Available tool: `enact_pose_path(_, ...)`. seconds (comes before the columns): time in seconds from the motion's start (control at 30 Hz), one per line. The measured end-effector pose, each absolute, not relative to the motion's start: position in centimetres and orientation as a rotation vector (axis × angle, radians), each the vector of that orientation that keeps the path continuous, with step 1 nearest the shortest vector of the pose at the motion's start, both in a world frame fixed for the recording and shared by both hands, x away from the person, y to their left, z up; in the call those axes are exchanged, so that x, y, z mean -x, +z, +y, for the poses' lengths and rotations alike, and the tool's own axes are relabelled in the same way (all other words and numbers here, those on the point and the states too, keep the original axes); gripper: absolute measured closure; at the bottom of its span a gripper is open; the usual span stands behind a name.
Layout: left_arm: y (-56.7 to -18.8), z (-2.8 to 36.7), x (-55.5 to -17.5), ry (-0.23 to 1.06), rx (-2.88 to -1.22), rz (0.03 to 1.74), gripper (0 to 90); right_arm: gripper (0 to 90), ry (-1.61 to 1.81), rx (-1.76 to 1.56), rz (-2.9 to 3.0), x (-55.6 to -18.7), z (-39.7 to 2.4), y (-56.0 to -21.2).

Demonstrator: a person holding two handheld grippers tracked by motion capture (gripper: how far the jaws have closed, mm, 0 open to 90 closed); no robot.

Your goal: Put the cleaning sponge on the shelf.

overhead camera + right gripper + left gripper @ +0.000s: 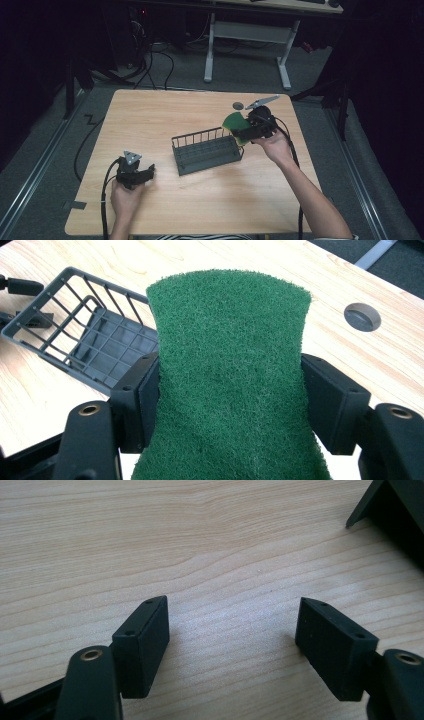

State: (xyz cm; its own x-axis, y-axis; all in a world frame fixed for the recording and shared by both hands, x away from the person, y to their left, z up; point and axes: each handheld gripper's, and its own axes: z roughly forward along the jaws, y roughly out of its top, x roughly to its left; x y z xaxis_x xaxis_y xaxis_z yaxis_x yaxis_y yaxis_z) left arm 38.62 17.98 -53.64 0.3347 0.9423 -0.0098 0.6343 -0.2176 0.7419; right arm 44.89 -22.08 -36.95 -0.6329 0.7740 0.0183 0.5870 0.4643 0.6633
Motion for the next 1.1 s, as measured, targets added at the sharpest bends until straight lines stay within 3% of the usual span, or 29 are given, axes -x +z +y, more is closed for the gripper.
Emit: enact_pose_path(1.1,-53.6,18.0,-38.6,0.600,-1.946,1.378,30.2,30.9,0.838,-1.260,2.476,-47.5,-16.9,-40.2)
